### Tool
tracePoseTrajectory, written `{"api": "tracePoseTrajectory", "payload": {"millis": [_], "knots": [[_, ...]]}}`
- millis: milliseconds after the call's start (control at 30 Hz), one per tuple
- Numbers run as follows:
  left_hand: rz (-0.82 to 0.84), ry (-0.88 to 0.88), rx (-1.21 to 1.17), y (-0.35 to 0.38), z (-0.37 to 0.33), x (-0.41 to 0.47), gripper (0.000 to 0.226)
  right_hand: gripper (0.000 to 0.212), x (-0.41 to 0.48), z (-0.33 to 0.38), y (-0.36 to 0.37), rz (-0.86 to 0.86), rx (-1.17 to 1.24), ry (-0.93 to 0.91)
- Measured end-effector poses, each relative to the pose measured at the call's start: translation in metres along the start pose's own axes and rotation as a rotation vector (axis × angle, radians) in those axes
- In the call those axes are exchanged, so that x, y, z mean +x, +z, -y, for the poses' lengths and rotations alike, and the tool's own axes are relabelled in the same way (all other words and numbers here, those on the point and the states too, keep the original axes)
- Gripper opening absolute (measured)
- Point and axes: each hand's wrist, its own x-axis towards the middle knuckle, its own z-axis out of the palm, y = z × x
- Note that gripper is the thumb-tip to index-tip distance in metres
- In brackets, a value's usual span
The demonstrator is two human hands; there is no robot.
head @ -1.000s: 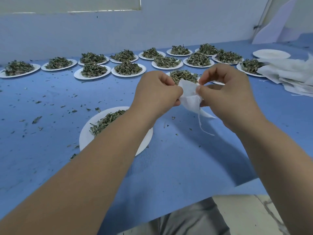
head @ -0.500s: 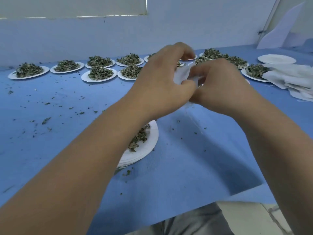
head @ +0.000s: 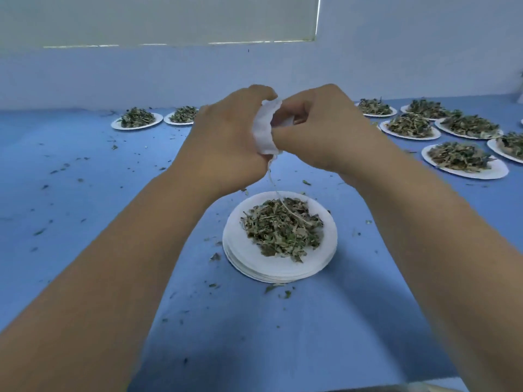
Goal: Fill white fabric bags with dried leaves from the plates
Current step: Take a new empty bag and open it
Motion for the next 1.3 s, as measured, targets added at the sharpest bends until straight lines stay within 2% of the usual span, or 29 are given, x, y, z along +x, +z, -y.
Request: {"api": "tracePoseTrajectory", "payload": {"millis": [67, 167, 200, 333, 400, 467, 600, 667, 733, 833, 900, 1000, 1067, 1100, 1200, 1300], "knots": [[0.023, -0.064, 0.006, -0.005, 0.019, -0.010, 0.037, 0.017, 0.001, 0.000, 0.016, -0.028, -0.009, -0.022], [0.039, -0.166, -0.031, -0.011, 0.051, -0.027, 0.034, 0.022, -0.004, 0.002, 0.035, -0.146, -0.076, -0.206], [0.042, -0.182, -0.039, -0.013, 0.058, -0.032, 0.032, 0.024, -0.006, 0.002, 0.038, -0.108, -0.059, -0.224], [0.045, -0.227, -0.089, -0.012, 0.070, -0.044, 0.025, 0.032, -0.008, 0.008, 0.049, 0.388, -0.033, -0.156], [0.038, -0.242, -0.107, -0.016, 0.073, -0.046, 0.028, 0.029, -0.002, 0.011, 0.057, 0.525, -0.064, -0.203], [0.025, -0.273, -0.103, -0.031, 0.078, -0.046, 0.030, 0.026, 0.007, 0.019, 0.065, 0.538, -0.051, -0.256], [-0.044, -0.373, -0.134, -0.069, 0.091, -0.043, 0.026, 0.018, 0.028, 0.042, 0.082, 0.399, -0.019, -0.376], [0.020, -0.371, -0.162, -0.077, 0.094, -0.046, 0.038, 0.016, 0.036, 0.049, 0.091, 0.353, 0.018, -0.361], [0.169, -0.393, -0.270, -0.081, 0.099, -0.054, 0.071, 0.018, 0.043, 0.053, 0.100, 0.284, -0.061, -0.341], [0.358, -0.425, -0.597, -0.089, 0.110, -0.066, 0.120, 0.021, 0.045, 0.053, 0.112, 0.243, -0.321, -0.371], [0.360, -0.380, -0.712, -0.092, 0.113, -0.071, 0.132, 0.018, 0.042, 0.054, 0.117, 0.270, -0.388, -0.397], [0.290, -0.284, -0.561, -0.085, 0.106, -0.076, 0.145, 0.012, 0.037, 0.059, 0.118, 0.300, -0.364, -0.396], [0.240, -0.197, -0.511, -0.071, 0.104, -0.079, 0.140, 0.011, 0.036, 0.064, 0.118, 0.300, -0.372, -0.413], [0.208, -0.211, -0.520, -0.065, 0.103, -0.080, 0.136, 0.011, 0.036, 0.066, 0.119, 0.291, -0.392, -0.430], [0.036, -0.350, -0.513, -0.050, 0.105, -0.081, 0.117, 0.011, 0.033, 0.068, 0.119, 0.296, -0.384, -0.421], [-0.124, -0.484, -0.328, -0.042, 0.107, -0.081, 0.080, 0.010, 0.026, 0.065, 0.115, 0.306, -0.388, -0.412]]}}
